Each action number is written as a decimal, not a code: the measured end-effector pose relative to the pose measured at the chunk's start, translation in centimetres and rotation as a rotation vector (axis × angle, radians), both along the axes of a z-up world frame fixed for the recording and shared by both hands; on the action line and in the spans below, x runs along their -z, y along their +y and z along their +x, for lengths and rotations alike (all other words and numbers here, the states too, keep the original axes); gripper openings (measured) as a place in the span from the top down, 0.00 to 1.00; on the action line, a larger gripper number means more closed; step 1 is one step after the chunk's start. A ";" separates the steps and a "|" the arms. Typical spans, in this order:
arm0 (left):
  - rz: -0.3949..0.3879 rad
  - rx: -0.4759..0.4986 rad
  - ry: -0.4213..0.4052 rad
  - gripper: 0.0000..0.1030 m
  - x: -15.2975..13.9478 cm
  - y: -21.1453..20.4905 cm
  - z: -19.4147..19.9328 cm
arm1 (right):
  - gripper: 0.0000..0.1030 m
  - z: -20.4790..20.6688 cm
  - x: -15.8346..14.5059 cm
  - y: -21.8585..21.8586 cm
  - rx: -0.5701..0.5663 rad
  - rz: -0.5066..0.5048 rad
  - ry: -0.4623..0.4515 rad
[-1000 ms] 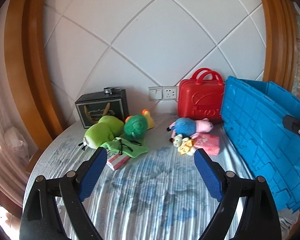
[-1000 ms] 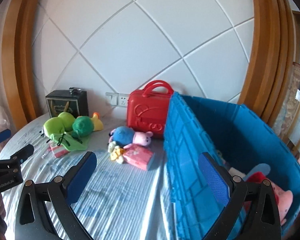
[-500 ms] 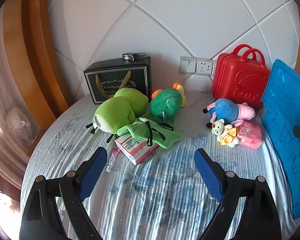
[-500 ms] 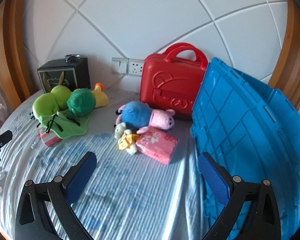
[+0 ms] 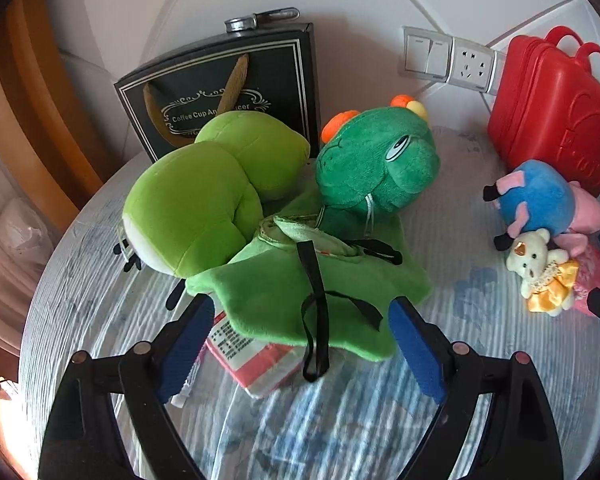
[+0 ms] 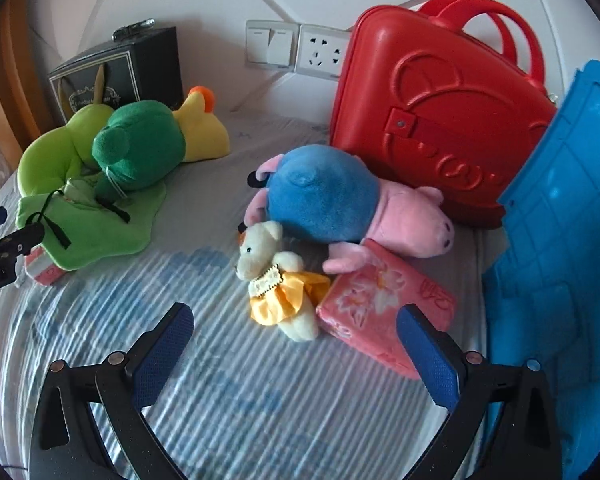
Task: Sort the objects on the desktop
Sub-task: 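Move the right tool toward the white teddy in yellow dress, then close the right tool on the white teddy and lift it, then grasp the green frog's flat body with the left tool while the right tool holds the teddy, then carry the frog and teddy over the blue crate and open both tools, then withdraw both open tools from the crate back over the bed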
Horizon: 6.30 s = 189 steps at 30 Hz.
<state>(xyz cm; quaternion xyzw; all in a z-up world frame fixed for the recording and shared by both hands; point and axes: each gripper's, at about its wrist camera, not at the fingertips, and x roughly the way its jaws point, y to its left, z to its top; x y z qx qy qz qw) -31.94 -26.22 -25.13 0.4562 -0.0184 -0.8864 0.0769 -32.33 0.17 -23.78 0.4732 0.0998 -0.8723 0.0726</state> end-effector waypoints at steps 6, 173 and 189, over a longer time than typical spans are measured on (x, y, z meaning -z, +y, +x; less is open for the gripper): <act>0.033 -0.023 -0.093 0.13 3.3 -1.2 -3.6 | 0.00 -4.1 4.0 -1.0 -0.023 0.001 -0.056; 0.131 0.525 0.686 0.03 -27.9 40.8 35.3 | 0.00 42.3 -28.8 34.3 0.509 0.017 0.748; 0.104 0.265 0.729 0.03 -26.6 28.5 36.1 | 0.00 41.6 -28.5 22.7 0.288 -0.068 0.792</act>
